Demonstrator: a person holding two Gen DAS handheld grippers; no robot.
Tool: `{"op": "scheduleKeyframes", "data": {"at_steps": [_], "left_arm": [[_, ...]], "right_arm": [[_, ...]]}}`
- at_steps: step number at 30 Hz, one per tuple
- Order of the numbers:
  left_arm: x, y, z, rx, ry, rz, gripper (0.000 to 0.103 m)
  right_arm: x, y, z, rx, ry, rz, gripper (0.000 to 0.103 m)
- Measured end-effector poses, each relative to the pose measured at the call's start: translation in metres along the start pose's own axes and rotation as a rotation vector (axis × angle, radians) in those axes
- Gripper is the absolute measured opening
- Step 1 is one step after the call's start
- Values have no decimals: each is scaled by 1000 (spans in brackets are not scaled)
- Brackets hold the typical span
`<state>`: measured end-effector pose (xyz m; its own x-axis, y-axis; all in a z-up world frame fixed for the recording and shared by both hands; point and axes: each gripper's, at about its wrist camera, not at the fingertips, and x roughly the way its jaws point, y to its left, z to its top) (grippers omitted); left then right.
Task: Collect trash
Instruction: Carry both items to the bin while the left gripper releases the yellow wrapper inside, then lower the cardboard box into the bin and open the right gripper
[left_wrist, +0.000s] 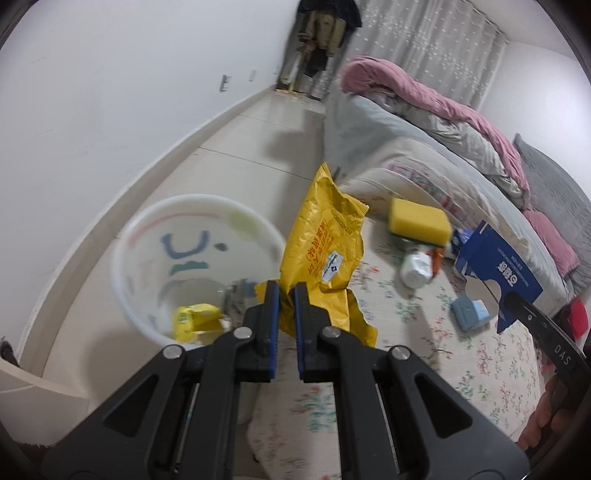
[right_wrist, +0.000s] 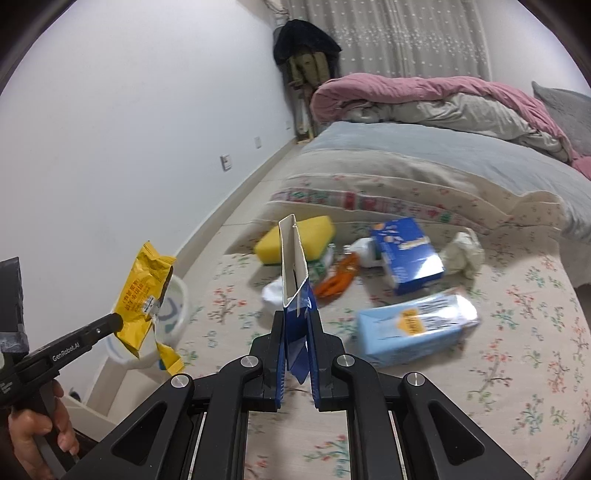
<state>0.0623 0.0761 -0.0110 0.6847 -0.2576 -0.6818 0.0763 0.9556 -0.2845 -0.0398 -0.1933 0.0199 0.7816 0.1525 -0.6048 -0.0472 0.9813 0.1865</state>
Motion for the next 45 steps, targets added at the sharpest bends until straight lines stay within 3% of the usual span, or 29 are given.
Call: {"op": "scheduleKeyframes", "data": {"at_steps": [9,23,26,28,31,39,45], "left_arm": [[-6,42,-1,-63,-17,82,9],[14,73,6,-106,-5,108,11],[15,80,7,-116,15,123,27],[11,83,7,-113,14,146,50],[5,86,8,-102,16,187,76],[-8,103,4,-102,60,310,98],[-20,116,3,-109,61,346,99]], "right_arm": [[20,44,0,-52,32,71,11],[58,94,-8,-96,99,190,11],[65,97,-10,-92,115,201,11],[71,99,-10,-85,127,206,11],[78,104,-10,-82,144,215,11],[98,128,-10,-96,188,261,11],[122,139,-11,-82,226,295,11]]}}
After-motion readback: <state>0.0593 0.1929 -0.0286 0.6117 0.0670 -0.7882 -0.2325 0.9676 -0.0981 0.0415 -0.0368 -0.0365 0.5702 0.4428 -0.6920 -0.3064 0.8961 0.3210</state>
